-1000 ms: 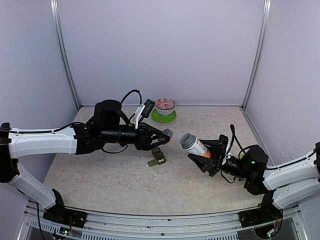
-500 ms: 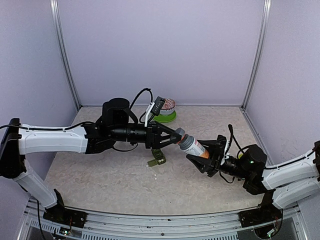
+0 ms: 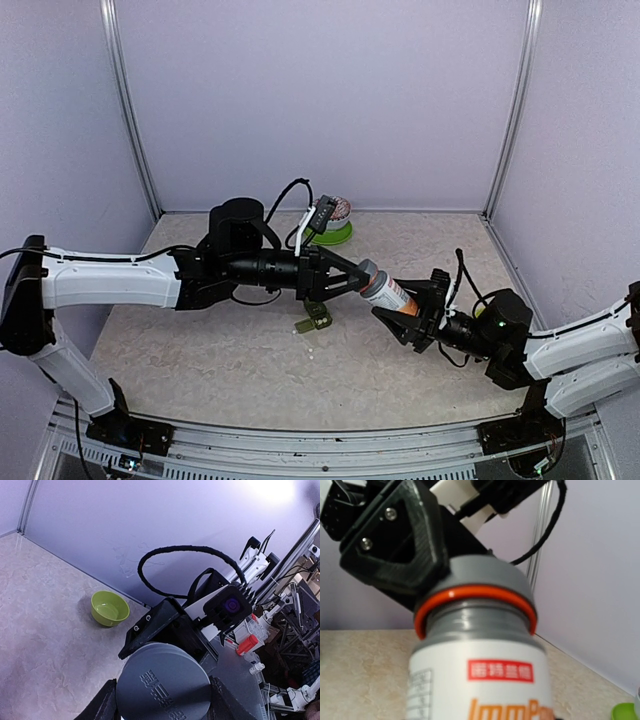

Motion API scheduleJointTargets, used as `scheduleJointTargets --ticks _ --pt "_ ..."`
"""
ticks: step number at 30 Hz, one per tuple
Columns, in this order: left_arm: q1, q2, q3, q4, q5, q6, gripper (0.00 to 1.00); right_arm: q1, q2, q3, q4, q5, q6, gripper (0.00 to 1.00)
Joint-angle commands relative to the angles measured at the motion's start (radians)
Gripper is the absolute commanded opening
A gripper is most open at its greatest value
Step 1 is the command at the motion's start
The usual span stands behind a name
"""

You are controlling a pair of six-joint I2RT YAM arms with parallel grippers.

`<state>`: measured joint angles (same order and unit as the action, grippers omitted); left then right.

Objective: Sort the pills into containers
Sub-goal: Close the lid of the pill bottle.

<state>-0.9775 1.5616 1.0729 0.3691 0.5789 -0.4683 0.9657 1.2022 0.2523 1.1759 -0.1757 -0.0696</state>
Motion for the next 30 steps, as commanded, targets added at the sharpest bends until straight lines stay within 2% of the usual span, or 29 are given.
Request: scheduleJointTargets --ticks 1,13,19,22,30 --pt "-0.012 0.035 0.042 0.006 0.012 -0.024 0.38 0.010 -0.003 0.046 -0.022 0.039 -0.029 0.40" --pt "-0.010 0.084 0.086 -0.077 -0.031 -0.085 0.36 0.068 -0.056 0.099 -0.189 0.204 -0.202 0.39" --pt "-0.012 0.083 0.040 -0.011 -0.069 -0.177 0.33 0.129 -0.034 0.106 -0.134 0.446 -0.290 0.36" --pt "-0.012 0.084 0.023 0.025 -0.085 -0.213 0.33 0.162 -0.005 0.113 -0.086 0.508 -0.352 0.36" --pt "-0.013 0.096 0.026 -0.010 -0.105 -0.234 0.32 0.234 0.074 0.135 0.023 0.686 -0.489 0.37"
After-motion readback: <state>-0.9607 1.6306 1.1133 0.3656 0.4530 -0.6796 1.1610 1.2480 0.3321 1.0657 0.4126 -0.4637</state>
